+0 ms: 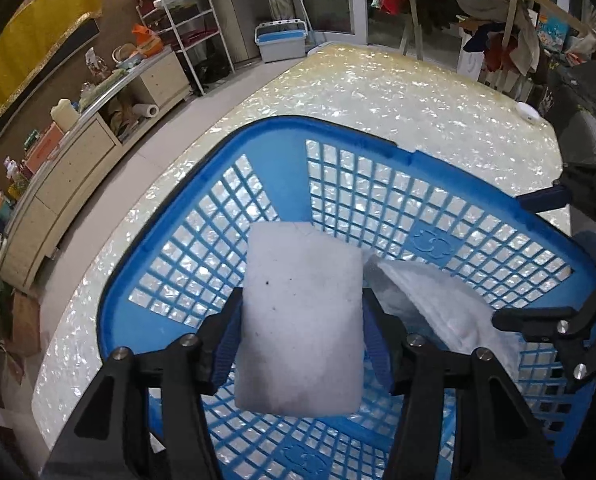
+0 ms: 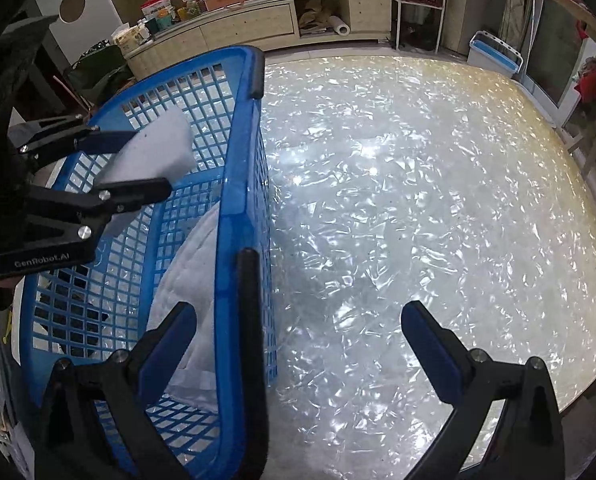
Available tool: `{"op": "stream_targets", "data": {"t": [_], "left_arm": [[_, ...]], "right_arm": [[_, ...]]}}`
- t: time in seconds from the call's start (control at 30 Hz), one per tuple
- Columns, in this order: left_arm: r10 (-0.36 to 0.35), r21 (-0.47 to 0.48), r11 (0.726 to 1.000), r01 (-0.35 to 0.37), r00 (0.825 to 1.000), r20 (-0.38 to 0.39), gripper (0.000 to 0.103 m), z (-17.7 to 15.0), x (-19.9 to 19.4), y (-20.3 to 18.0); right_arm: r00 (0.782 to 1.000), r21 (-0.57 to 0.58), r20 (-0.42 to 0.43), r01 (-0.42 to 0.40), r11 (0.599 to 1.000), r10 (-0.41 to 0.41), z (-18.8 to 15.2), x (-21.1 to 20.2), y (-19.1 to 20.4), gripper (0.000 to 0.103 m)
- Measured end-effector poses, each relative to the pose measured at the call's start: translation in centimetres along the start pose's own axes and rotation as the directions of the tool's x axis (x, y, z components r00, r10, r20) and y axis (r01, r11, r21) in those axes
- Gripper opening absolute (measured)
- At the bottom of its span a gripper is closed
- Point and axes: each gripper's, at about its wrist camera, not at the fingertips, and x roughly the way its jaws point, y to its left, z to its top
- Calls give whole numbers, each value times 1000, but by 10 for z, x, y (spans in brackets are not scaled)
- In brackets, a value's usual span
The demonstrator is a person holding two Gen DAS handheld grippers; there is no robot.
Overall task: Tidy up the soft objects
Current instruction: 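Lower the white sponge pad into the blue basket and open the left gripper, then grasp the dark fuzzy cloth with the right gripper and lift it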
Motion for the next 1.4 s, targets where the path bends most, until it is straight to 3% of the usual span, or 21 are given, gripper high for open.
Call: {"op": "stream_targets", "data": {"t": [0.07, 0.17, 0.2, 0.43, 0.87, 0.97, 1.4], "left_arm": [[-3, 0, 1000, 3, 1000, -2, 59, 0, -1, 2], [23, -3, 1000, -23, 1000, -4, 81, 2, -2, 2], [34, -2, 999, -34, 999, -4, 84, 3, -3, 3], [44, -15, 999, -44, 999, 7, 84, -3, -20, 2], [143, -100, 986, -136, 988, 66, 91, -28, -89, -10], [169, -115, 981, -159, 982, 85, 103, -38, -107, -13], [220, -209, 959, -192, 968, 118, 103, -90, -173, -28]], "right_arm": [[1000, 1, -3, -5, 1000, 5, -1, 0, 2, 103], [1000, -7, -11, -8, 1000, 8, 1, 3, 7, 103], [1000, -8, -15, -8, 1000, 8, 1, 5, 8, 103], [1000, -9, -4, -6, 1000, 6, 1, 1, 13, 103], [998, -5, 57, 10, 1000, -10, -12, -36, 20, 103], [997, -11, 77, 9, 1000, -8, -16, -46, 26, 103], [991, -85, 134, -19, 996, 30, -36, -89, 66, 103]]}}
